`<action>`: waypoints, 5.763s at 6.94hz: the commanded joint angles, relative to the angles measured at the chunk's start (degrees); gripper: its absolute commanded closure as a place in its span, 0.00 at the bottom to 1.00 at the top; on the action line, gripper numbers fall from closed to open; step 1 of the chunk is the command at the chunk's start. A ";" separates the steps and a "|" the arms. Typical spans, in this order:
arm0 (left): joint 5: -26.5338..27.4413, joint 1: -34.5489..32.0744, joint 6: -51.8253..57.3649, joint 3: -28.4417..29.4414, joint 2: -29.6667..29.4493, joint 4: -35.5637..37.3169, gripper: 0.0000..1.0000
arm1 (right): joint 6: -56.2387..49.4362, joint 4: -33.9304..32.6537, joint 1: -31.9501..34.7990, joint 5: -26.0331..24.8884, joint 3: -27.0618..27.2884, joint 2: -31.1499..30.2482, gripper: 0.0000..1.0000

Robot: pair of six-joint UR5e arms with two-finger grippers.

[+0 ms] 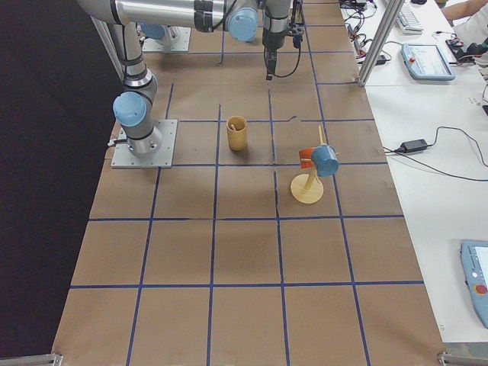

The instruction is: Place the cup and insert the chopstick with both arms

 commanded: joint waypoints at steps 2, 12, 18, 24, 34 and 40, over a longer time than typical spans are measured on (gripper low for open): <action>-0.22 5.38 4.74 -5.01 -0.32 0.86 0.00 | -0.01 0.09 0.04 0.02 0.34 0.01 0.00; -0.13 9.78 9.24 -27.64 -5.51 24.51 0.04 | -54.05 -1.41 -5.81 6.82 0.51 -3.50 0.01; 0.04 9.70 9.42 -26.58 -5.08 24.86 1.00 | -91.29 -0.78 -21.39 15.63 17.25 -11.03 0.08; -1.10 -5.63 -15.13 -19.49 -4.63 24.60 1.00 | -114.75 -7.64 -31.34 20.68 27.59 -13.17 0.00; -1.01 -22.55 -34.17 6.55 -28.71 20.38 0.99 | -124.11 -5.62 -38.36 20.32 30.93 -12.56 0.12; -2.94 -22.82 -33.99 7.43 -27.06 19.95 0.00 | -123.85 -5.62 -38.72 19.53 31.01 -12.55 0.27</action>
